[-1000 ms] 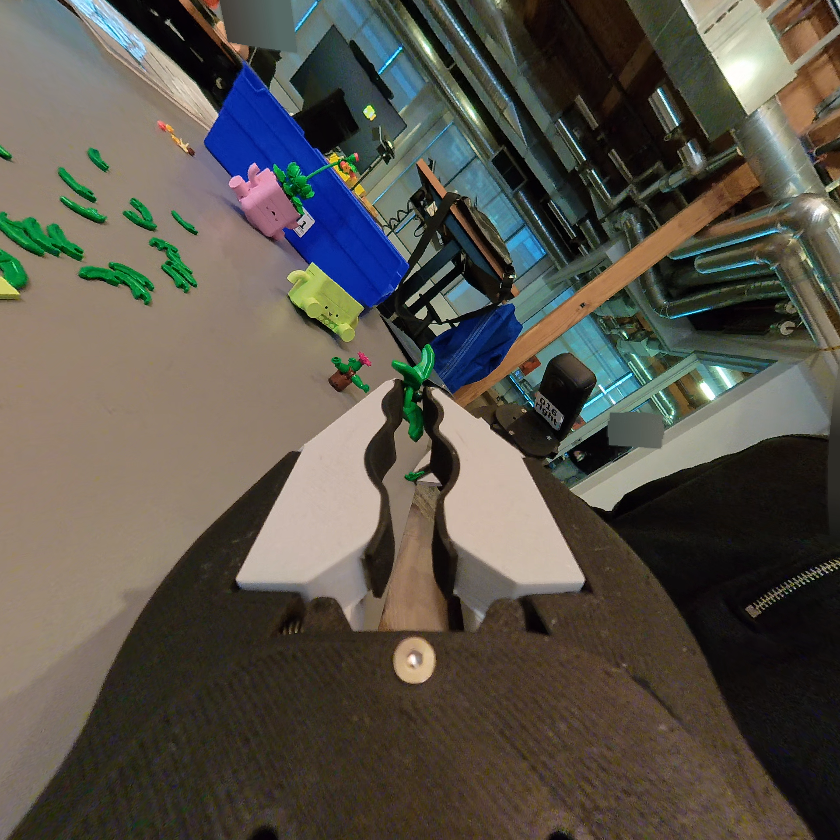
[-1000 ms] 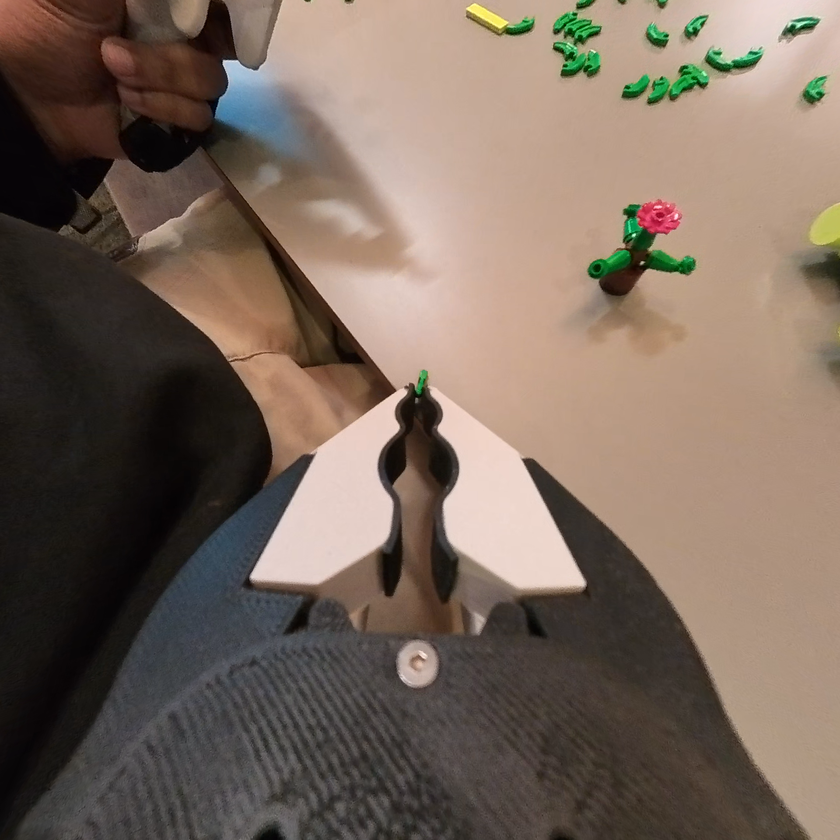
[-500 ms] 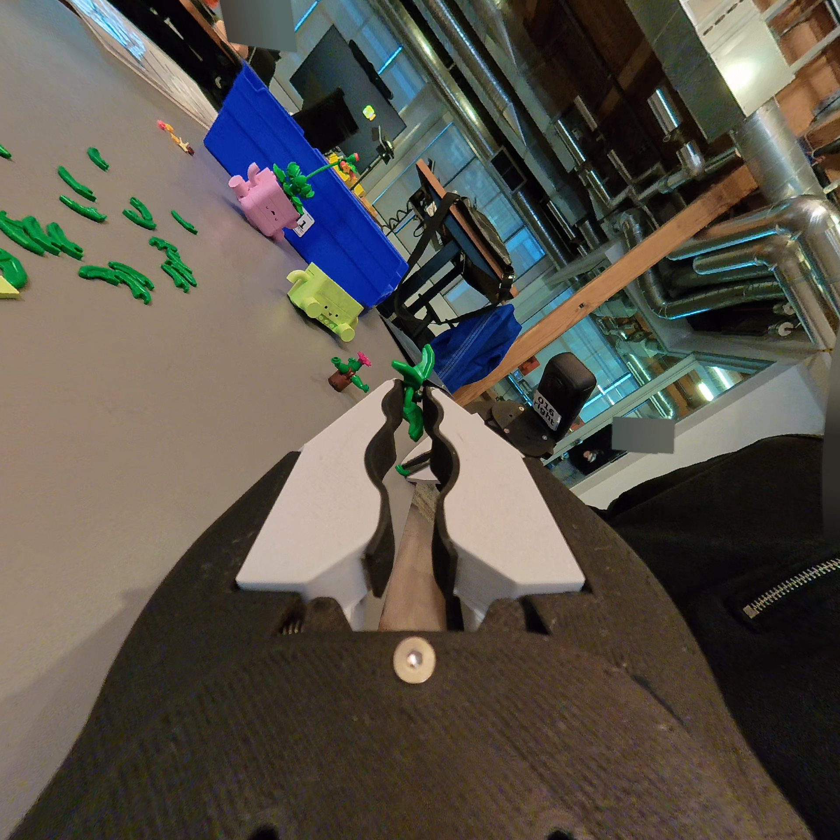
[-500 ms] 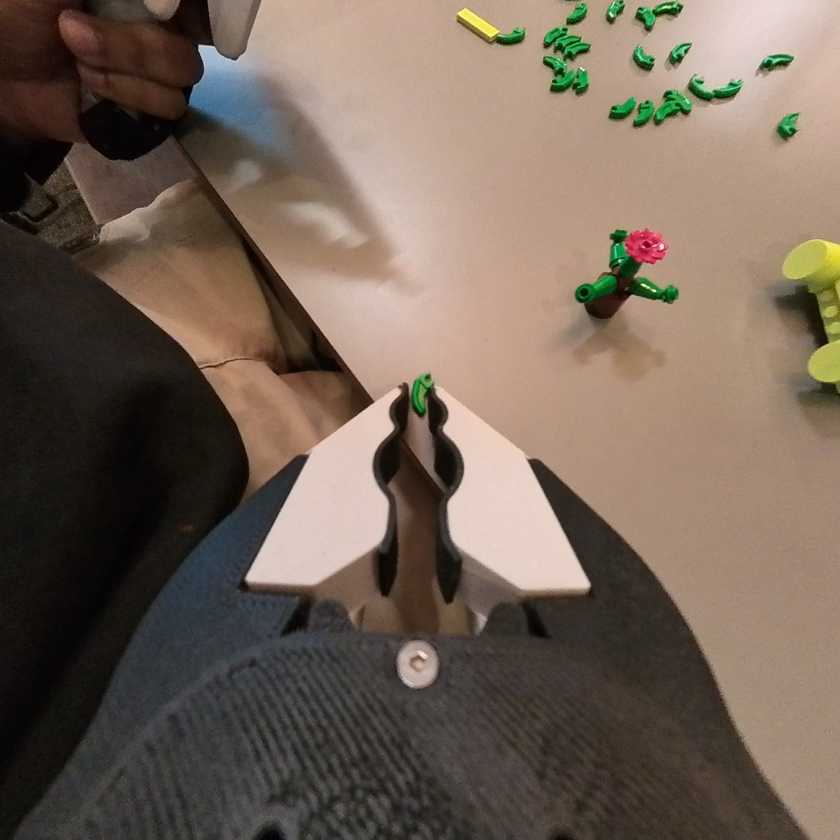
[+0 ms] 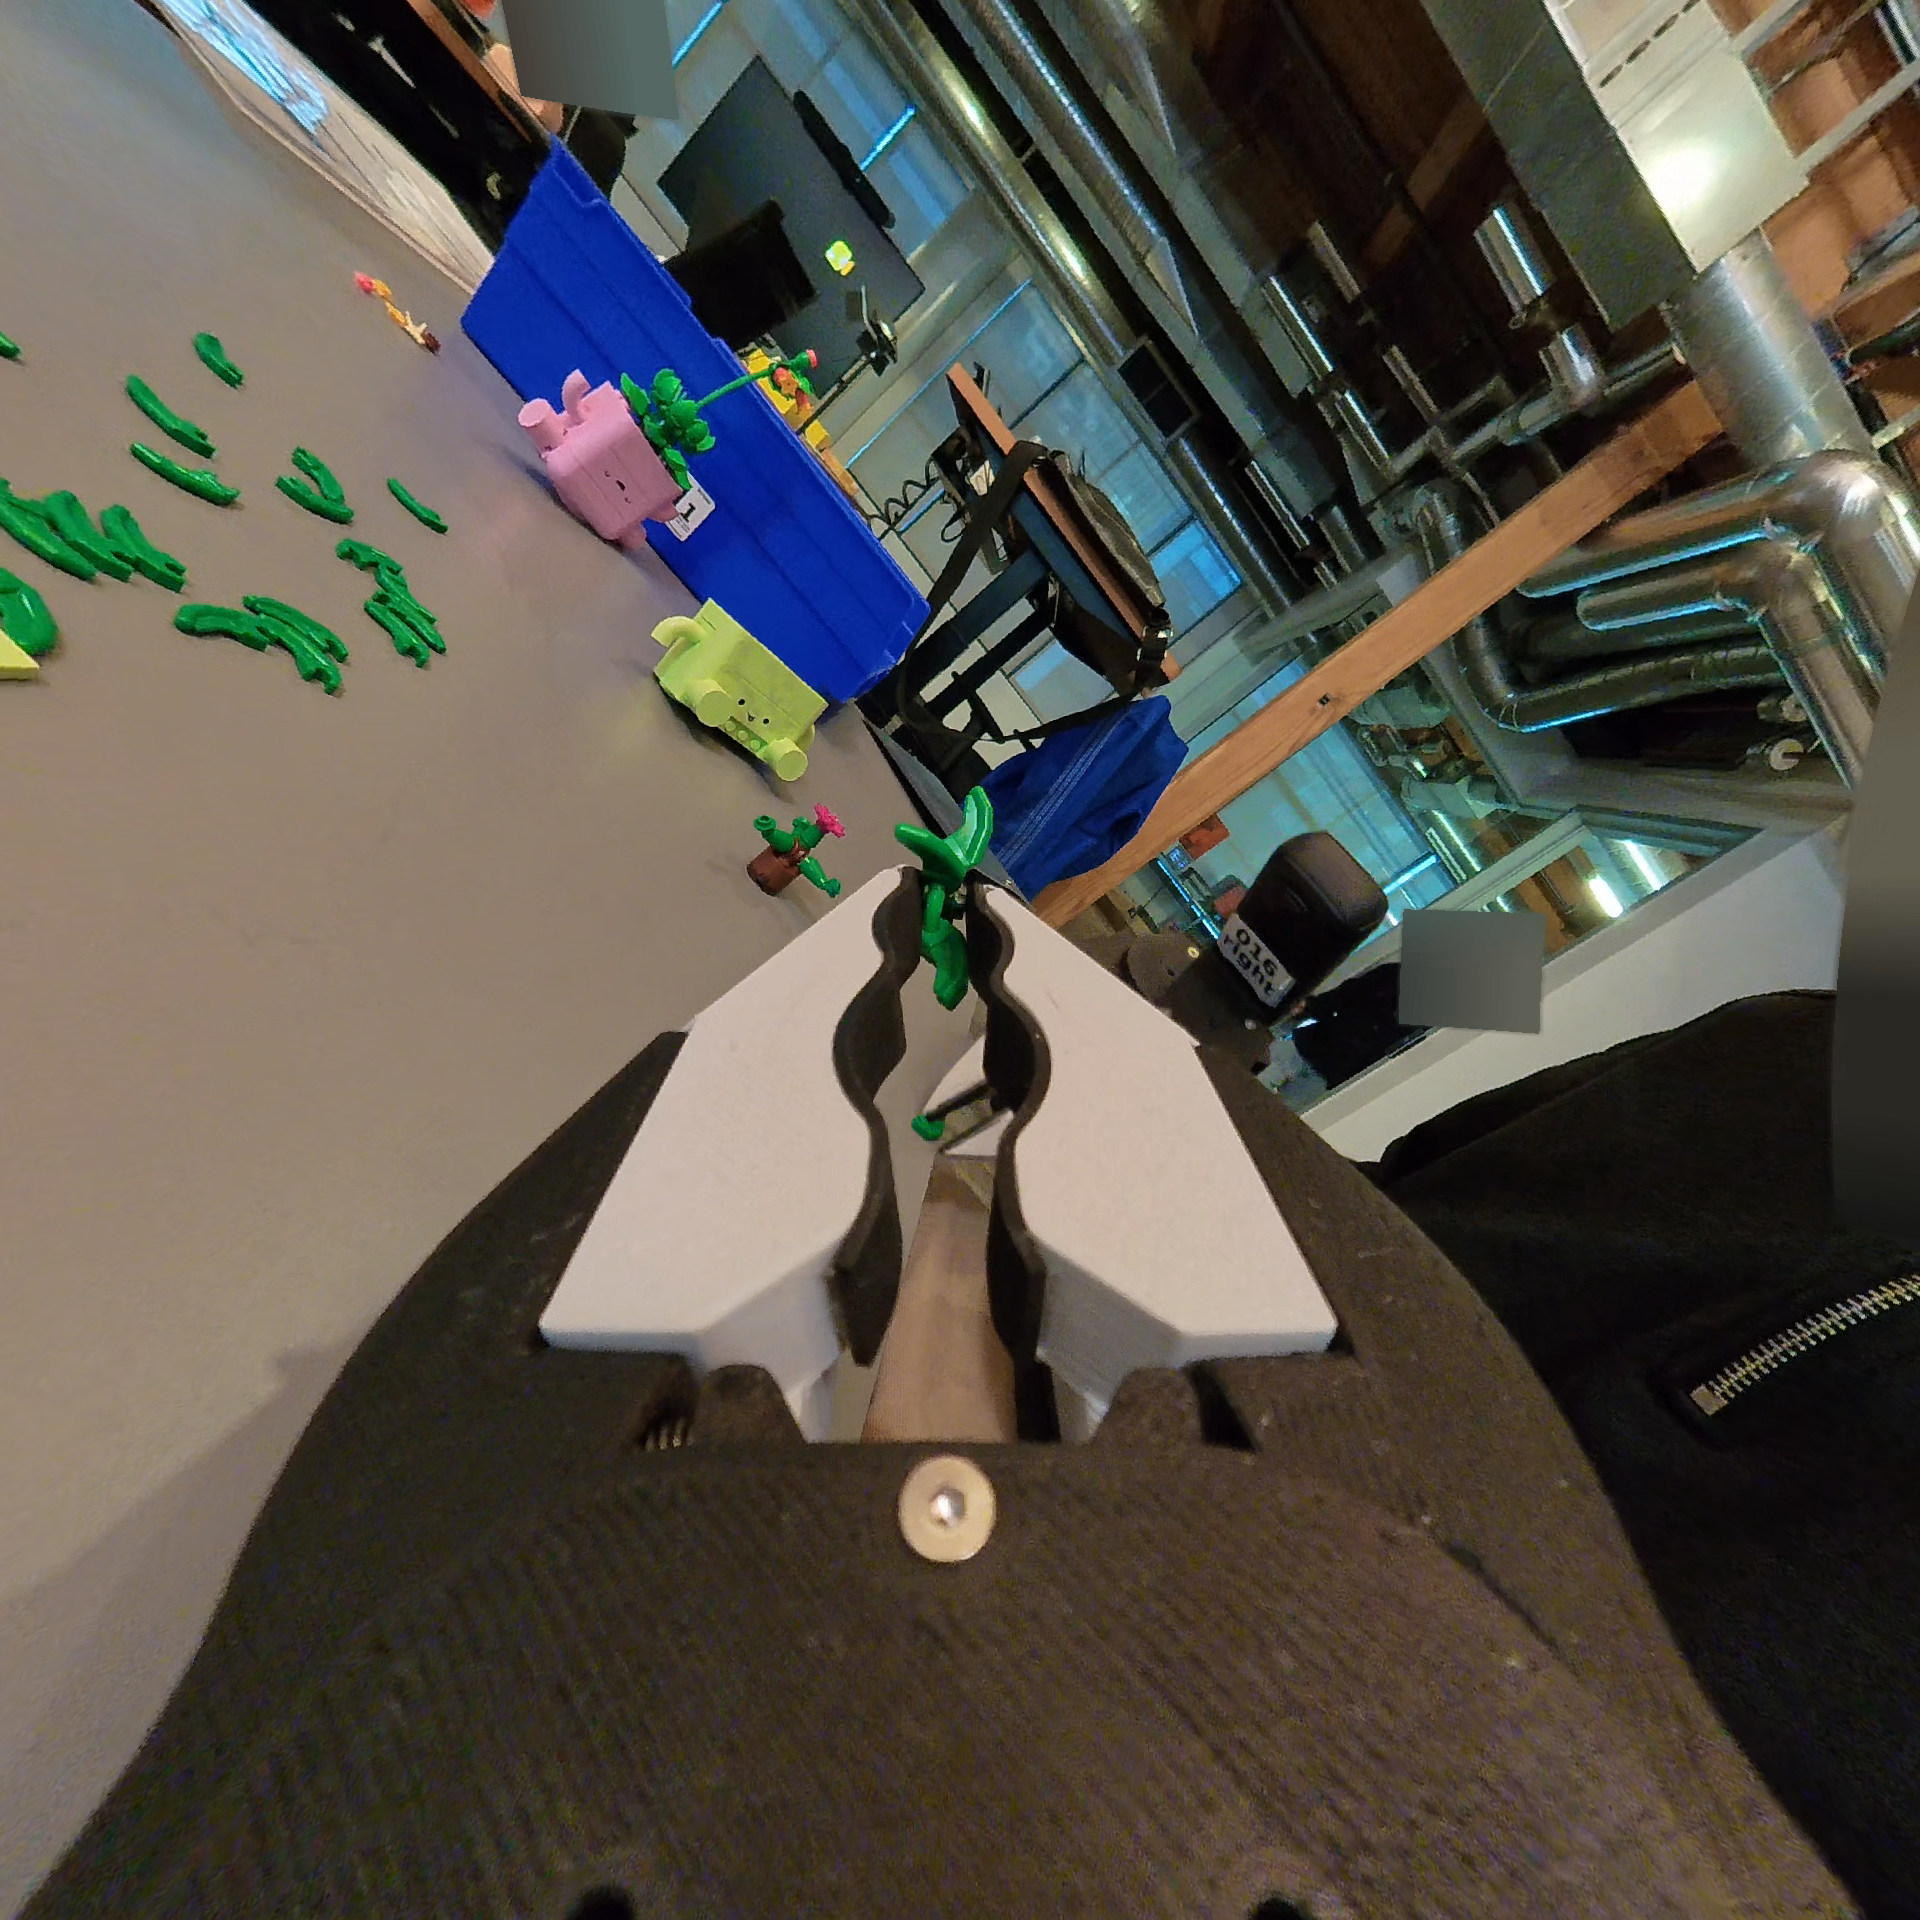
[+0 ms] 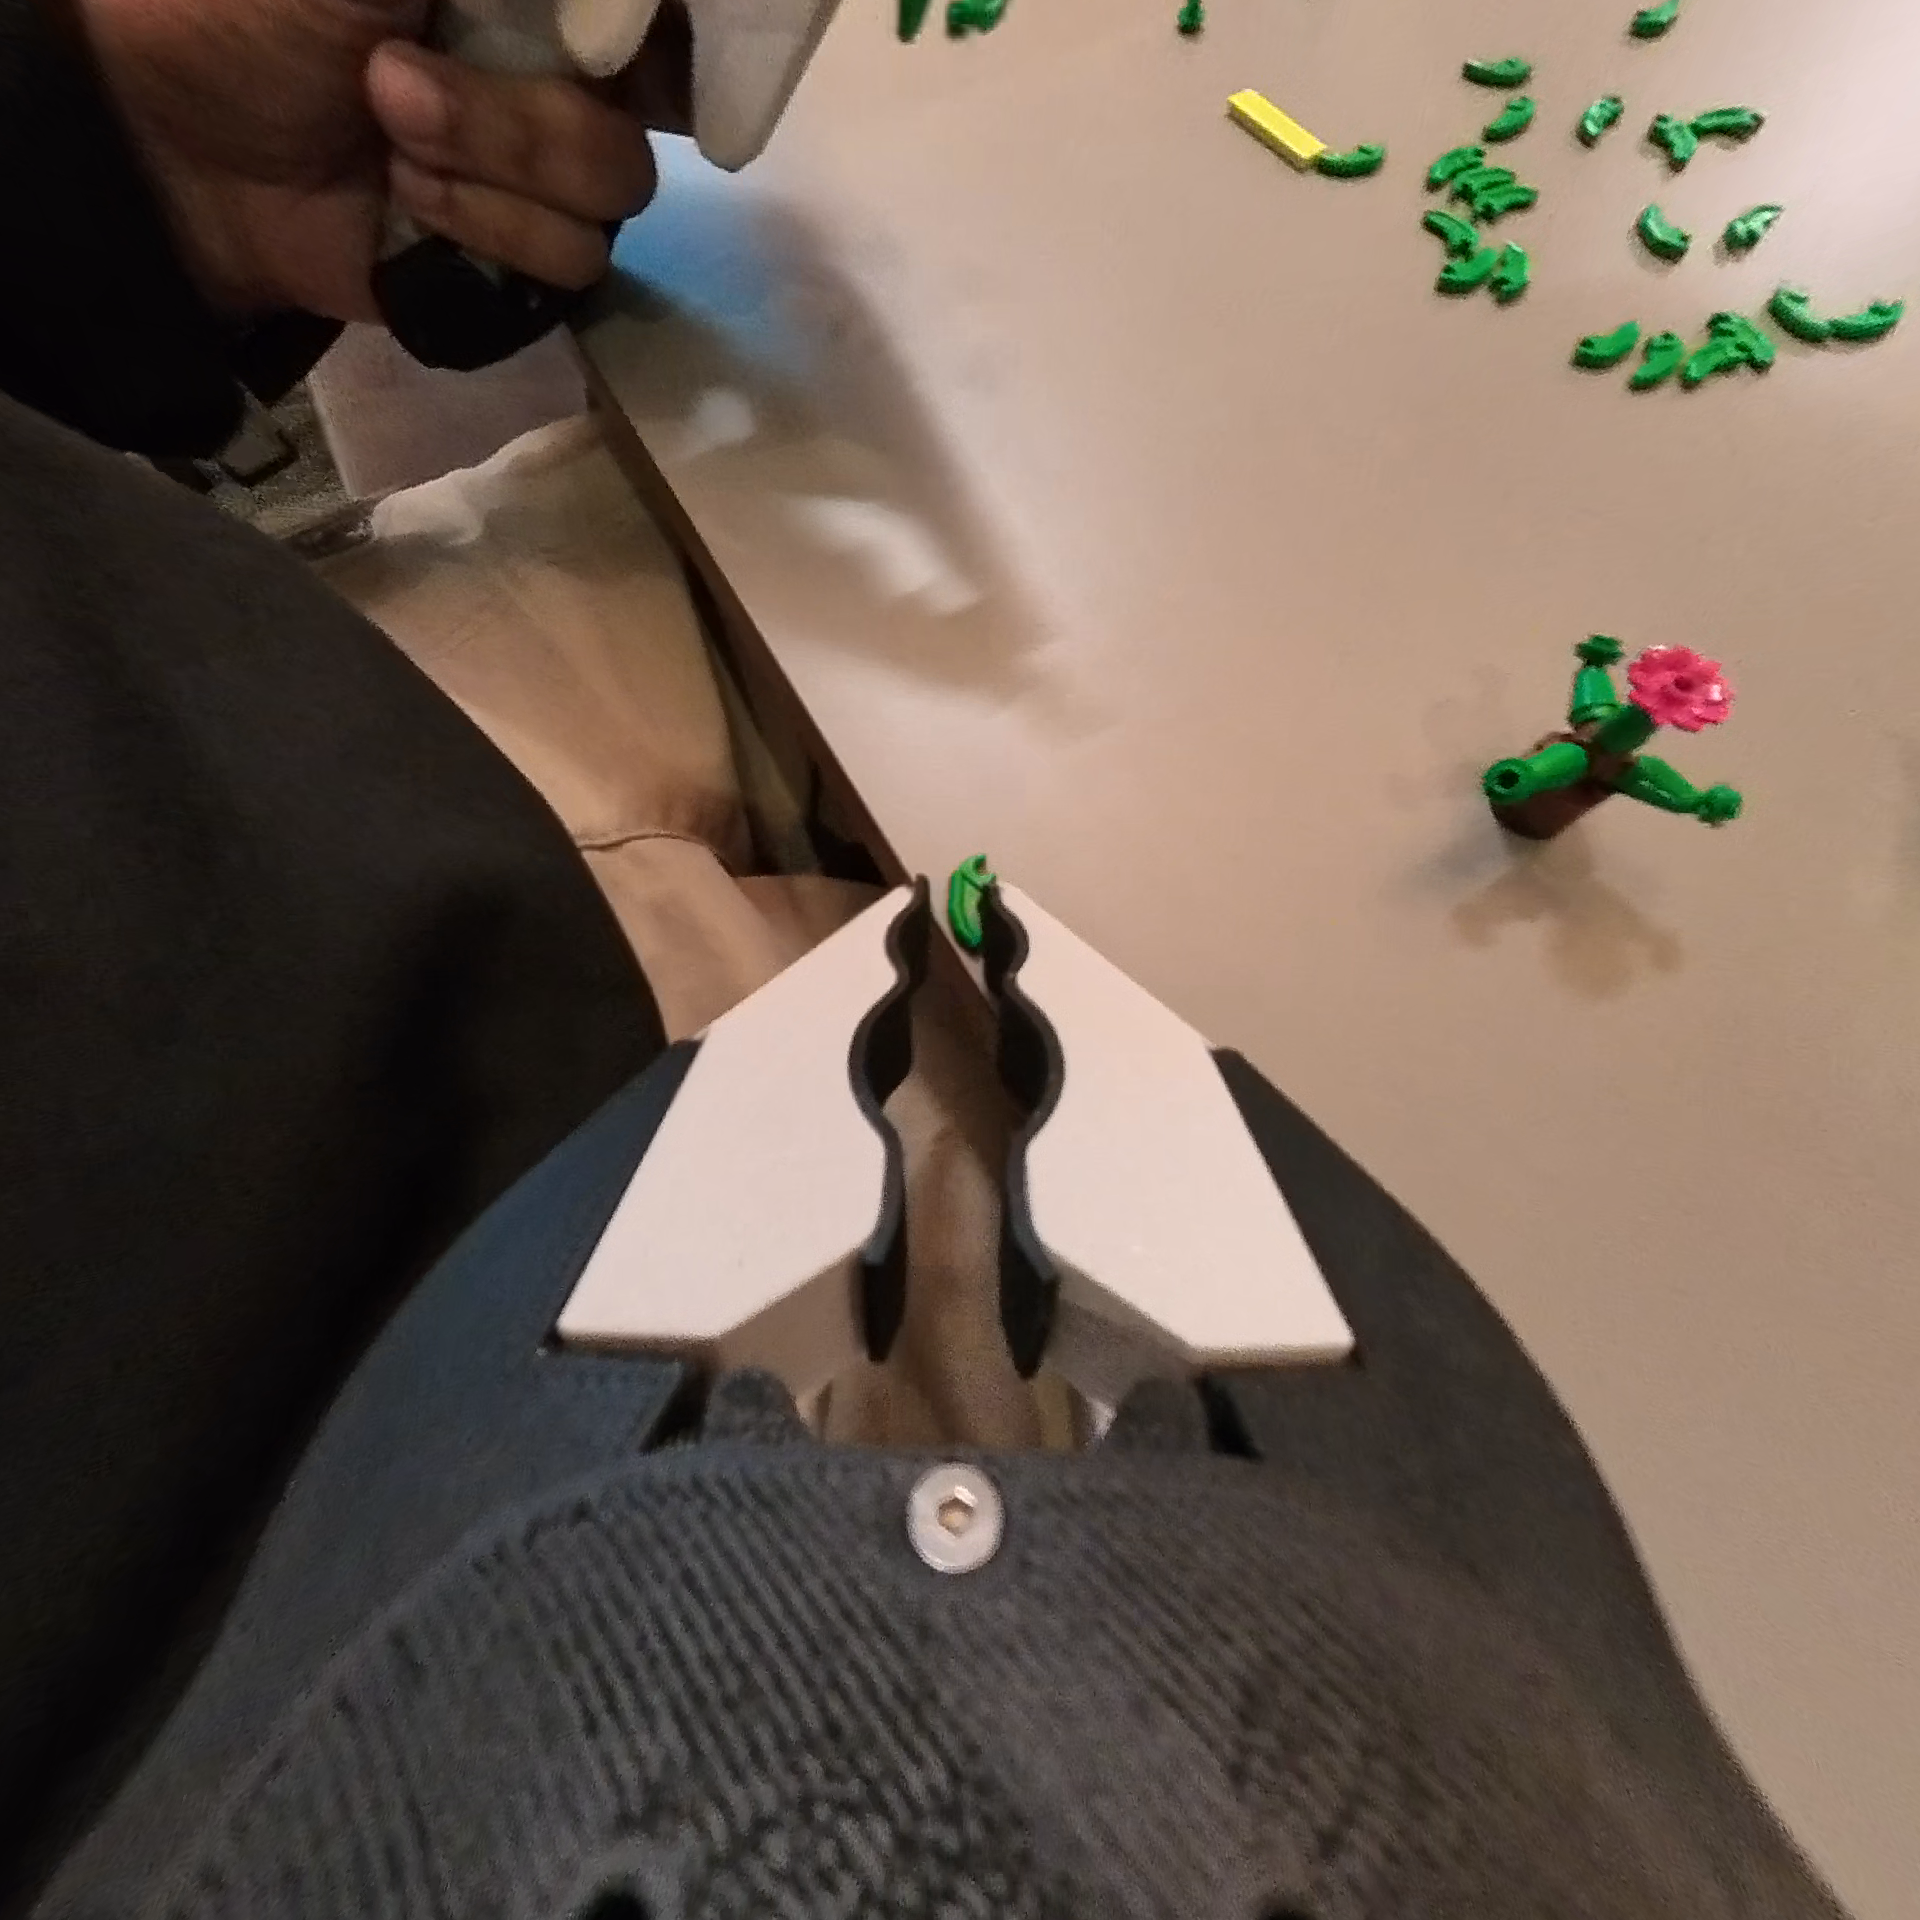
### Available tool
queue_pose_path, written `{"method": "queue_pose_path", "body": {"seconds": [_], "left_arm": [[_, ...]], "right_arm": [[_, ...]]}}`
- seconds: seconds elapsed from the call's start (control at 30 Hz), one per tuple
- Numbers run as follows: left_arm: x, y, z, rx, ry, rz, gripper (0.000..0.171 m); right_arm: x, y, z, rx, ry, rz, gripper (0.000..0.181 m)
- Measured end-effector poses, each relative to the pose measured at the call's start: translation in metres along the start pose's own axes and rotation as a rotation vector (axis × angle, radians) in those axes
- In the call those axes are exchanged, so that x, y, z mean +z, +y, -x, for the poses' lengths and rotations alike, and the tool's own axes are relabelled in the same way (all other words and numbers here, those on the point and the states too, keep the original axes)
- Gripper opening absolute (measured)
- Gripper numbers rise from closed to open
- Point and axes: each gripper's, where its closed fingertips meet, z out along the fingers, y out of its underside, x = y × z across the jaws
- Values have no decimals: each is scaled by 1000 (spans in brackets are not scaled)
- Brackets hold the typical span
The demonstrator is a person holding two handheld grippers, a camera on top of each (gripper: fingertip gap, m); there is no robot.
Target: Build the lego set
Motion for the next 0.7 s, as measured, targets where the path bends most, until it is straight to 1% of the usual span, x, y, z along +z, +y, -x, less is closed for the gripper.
{"method": "queue_pose_path", "body": {"seconds": [0.2, 0.43, 0.7], "left_arm": [[0, 0, 0, 0, 0, 0, 5], [0, 0, 0, 1, -1, 0, 5], [0, 0, 0, 1, -1, 0, 5]], "right_arm": [[1, -1, 7, -18, -16, -8, 11], [-2, 3, 6, -56, 17, 18, 11], [-6, 6, 9, -50, 19, 15, 11]]}}
